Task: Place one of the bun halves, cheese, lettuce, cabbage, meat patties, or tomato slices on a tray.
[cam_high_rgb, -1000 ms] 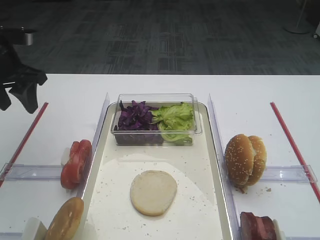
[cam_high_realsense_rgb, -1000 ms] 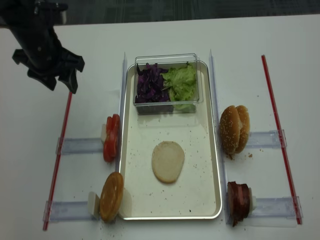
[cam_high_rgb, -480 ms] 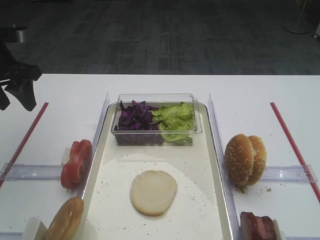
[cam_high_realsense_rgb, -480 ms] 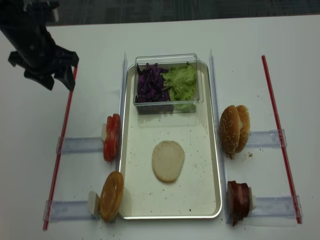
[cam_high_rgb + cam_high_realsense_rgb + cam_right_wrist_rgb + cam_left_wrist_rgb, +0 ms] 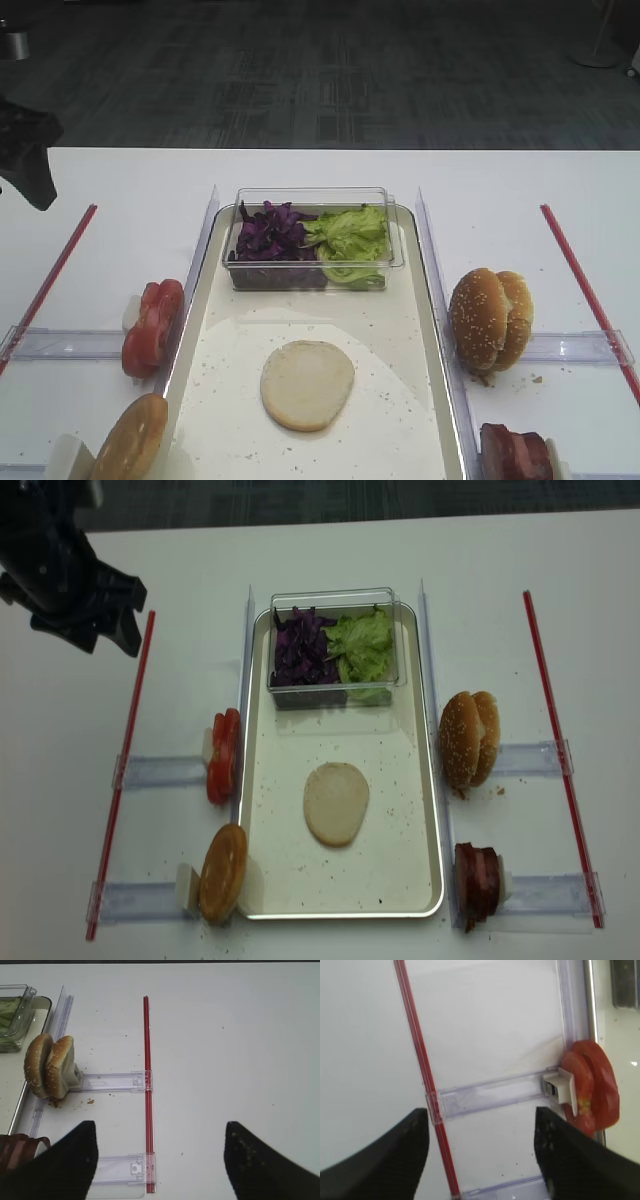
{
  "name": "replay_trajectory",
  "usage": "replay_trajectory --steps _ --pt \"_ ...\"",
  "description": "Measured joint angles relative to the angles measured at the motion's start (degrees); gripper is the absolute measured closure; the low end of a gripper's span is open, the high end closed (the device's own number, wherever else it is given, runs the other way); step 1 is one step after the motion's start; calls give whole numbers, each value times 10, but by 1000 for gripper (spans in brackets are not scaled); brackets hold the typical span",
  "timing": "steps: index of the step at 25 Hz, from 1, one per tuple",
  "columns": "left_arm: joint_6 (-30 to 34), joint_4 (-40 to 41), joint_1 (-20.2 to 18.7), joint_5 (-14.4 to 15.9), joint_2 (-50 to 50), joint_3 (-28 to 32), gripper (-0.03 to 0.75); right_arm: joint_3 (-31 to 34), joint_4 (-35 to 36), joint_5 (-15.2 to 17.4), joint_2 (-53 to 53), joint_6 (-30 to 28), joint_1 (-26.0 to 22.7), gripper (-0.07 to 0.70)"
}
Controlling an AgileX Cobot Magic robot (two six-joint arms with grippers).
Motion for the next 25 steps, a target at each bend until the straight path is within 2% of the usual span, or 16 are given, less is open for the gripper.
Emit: replay_trajectory --steps 12,25 --pt "1 19 -5 3 -179 156 295 0 0 0 0 0 0 80" --pt "-10 25 -7 10 -422 273 295 0 0 0 0 0 0 80"
